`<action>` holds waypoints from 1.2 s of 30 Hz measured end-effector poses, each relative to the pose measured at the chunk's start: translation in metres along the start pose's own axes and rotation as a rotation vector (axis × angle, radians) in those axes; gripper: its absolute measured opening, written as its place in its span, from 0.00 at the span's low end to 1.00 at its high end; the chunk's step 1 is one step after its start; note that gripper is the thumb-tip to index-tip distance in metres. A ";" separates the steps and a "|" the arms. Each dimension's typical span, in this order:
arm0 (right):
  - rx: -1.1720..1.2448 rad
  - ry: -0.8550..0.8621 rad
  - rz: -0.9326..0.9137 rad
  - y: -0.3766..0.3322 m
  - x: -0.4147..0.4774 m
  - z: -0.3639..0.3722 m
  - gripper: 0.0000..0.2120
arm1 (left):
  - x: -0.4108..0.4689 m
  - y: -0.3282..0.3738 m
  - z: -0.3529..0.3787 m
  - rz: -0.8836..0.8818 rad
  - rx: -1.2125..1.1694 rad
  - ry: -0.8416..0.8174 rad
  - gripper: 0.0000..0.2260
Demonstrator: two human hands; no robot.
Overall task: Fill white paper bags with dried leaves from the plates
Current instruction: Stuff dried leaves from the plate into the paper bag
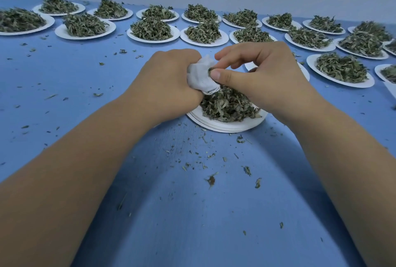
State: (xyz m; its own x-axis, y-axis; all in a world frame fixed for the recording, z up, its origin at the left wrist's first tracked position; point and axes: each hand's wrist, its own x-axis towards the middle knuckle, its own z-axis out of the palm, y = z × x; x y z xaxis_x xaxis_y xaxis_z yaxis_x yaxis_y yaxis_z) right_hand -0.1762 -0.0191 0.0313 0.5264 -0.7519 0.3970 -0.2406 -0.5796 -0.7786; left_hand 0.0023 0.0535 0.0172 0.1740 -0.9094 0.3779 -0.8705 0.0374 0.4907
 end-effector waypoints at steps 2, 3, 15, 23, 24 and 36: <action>0.008 0.001 0.021 0.000 0.001 0.000 0.06 | 0.001 0.000 0.000 -0.007 -0.020 0.013 0.09; 0.003 -0.010 0.021 0.001 0.001 0.000 0.06 | 0.001 0.000 -0.001 -0.007 -0.024 0.014 0.09; -0.052 -0.057 -0.033 -0.003 0.000 0.002 0.06 | -0.003 0.003 -0.001 0.047 -0.010 0.009 0.08; -0.562 -0.444 0.064 0.011 0.000 -0.030 0.18 | 0.007 -0.016 -0.001 -0.006 0.132 0.061 0.08; -0.597 -0.440 0.057 0.012 0.001 -0.026 0.18 | 0.007 -0.018 -0.001 -0.005 0.150 0.049 0.08; -0.386 -0.083 -0.125 -0.005 0.000 -0.015 0.08 | 0.006 -0.014 0.005 0.018 0.218 -0.003 0.12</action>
State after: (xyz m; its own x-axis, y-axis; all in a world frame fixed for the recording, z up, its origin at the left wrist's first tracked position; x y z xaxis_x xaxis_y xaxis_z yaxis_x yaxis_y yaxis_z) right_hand -0.1869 -0.0213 0.0423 0.6309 -0.6494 0.4245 -0.4507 -0.7521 -0.4807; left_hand 0.0131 0.0456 0.0093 0.1563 -0.9106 0.3827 -0.9525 -0.0364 0.3024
